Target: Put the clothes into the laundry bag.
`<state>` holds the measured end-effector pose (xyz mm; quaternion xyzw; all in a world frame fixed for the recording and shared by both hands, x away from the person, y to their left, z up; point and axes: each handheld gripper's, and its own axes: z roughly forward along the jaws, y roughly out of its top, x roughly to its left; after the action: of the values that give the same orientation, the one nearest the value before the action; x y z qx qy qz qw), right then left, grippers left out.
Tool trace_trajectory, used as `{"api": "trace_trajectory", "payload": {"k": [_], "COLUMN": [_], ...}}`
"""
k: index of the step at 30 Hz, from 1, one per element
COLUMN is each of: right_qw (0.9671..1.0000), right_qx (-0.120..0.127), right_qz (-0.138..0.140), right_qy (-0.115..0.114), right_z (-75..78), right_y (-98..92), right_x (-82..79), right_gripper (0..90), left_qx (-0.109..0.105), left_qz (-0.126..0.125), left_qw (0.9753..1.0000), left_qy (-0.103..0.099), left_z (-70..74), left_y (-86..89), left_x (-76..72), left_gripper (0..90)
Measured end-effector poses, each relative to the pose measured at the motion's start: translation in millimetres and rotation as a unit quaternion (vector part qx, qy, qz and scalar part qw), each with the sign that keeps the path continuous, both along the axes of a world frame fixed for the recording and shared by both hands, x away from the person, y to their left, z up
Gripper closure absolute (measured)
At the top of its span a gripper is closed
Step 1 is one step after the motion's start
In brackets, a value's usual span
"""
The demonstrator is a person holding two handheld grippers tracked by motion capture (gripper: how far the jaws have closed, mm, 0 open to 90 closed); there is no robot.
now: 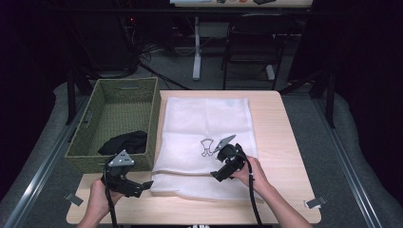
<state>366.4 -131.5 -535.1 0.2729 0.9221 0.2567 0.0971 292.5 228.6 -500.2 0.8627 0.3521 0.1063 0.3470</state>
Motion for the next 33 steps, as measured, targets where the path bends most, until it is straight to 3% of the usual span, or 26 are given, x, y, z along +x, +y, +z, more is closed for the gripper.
{"api": "trace_trajectory", "payload": {"k": [2,9,10,14,17,22,28,33], "right_qw": [1.0,0.9996,0.9997,0.9993,0.9994,0.9982,0.9984,0.9997], "right_qx": [-0.005,-0.024,-0.017,-0.016,-0.01,0.017,0.033,0.011], "right_qz": [0.005,0.007,0.014,0.027,0.024,0.013,0.0,0.0], "right_qy": [0.004,0.011,0.014,0.021,0.025,0.056,0.045,0.023], "right_z": [-2.9,-15.2,-16.7,-22.6,-25.0,-26.2,-27.4,-27.2], "right_y": [3.7,10.8,9.6,7.3,5.9,-0.3,-5.9,-1.3], "right_x": [0.6,7.5,7.7,8.3,9.5,15.0,15.6,11.7], "right_gripper": [5.5,19.5,26.7,31.6,33.5,38.1,47.7,51.1], "left_qx": [0.003,0.006,0.007,0.012,0.019,0.025,0.029,0.03], "left_qz": [0.0,-0.001,-0.002,-0.01,-0.013,-0.011,-0.013,-0.009], "left_qw": [0.9999,0.9999,1.0,0.9998,0.9997,0.9996,0.9995,0.9995], "left_qy": [-0.012,-0.008,-0.006,-0.008,-0.003,0.001,0.003,0.004], "left_z": [-0.8,-4.3,-4.5,-5.0,-4.8,-6.2,-5.8,-5.4], "left_y": [1.2,3.0,2.5,-0.8,-2.1,-4.7,-5.2,-5.2], "left_x": [0.3,3.6,3.9,4.5,4.9,5.8,5.7,5.2], "left_gripper": [0.1,0.1,0.1,0.1,0.1,0.2,0.2,0.3]}}
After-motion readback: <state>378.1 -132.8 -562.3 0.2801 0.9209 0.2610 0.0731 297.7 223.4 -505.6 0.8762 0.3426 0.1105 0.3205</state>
